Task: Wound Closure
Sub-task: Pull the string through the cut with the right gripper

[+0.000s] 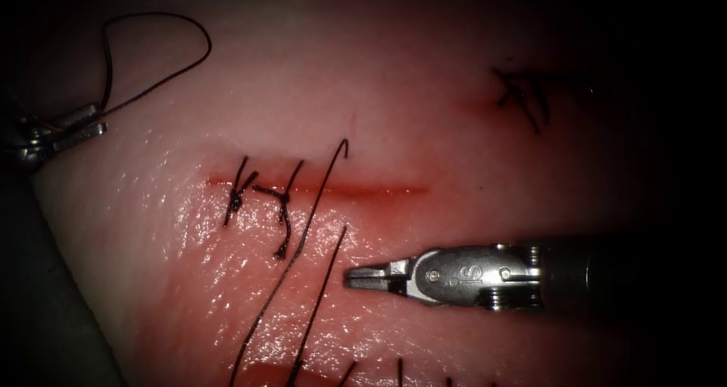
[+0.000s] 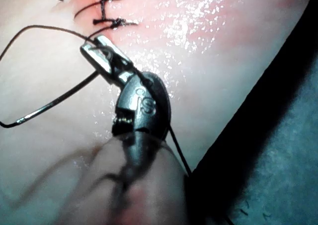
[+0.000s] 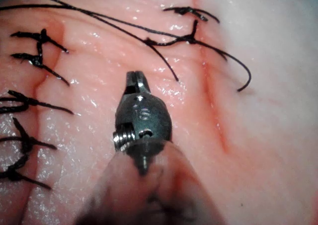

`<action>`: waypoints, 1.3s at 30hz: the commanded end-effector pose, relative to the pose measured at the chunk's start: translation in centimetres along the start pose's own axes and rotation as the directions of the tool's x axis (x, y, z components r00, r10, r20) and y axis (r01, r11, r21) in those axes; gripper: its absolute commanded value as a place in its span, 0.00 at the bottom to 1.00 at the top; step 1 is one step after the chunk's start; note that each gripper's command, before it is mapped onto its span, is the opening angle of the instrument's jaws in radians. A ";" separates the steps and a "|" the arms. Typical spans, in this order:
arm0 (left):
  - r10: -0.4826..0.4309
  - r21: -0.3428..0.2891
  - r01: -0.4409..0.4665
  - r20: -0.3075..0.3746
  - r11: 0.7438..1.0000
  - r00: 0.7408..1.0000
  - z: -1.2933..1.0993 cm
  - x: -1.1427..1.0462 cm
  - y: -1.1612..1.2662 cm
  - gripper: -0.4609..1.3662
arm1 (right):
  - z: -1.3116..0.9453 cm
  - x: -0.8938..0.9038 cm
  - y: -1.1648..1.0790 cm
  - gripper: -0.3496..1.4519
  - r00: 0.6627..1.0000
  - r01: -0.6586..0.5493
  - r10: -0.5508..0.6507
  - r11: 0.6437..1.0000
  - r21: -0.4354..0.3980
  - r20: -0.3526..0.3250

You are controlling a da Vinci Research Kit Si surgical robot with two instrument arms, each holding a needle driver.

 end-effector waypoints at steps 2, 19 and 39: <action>0.000 -0.004 0.000 0.000 1.000 1.000 0.00 0.00 0.00 0.02 | 0.00 0.01 -0.01 0.00 1.000 0.004 -0.004 1.000 0.001 -0.001; 0.000 -0.004 0.000 0.000 1.000 1.000 0.00 0.00 0.00 0.02 | -0.05 0.03 0.04 0.64 1.000 -0.003 0.003 0.999 -0.040 0.007; 0.000 -0.004 0.000 0.000 1.000 1.000 0.00 0.00 0.00 0.02 | 0.01 -0.07 0.28 0.77 0.999 -0.015 0.011 0.995 -0.101 -0.032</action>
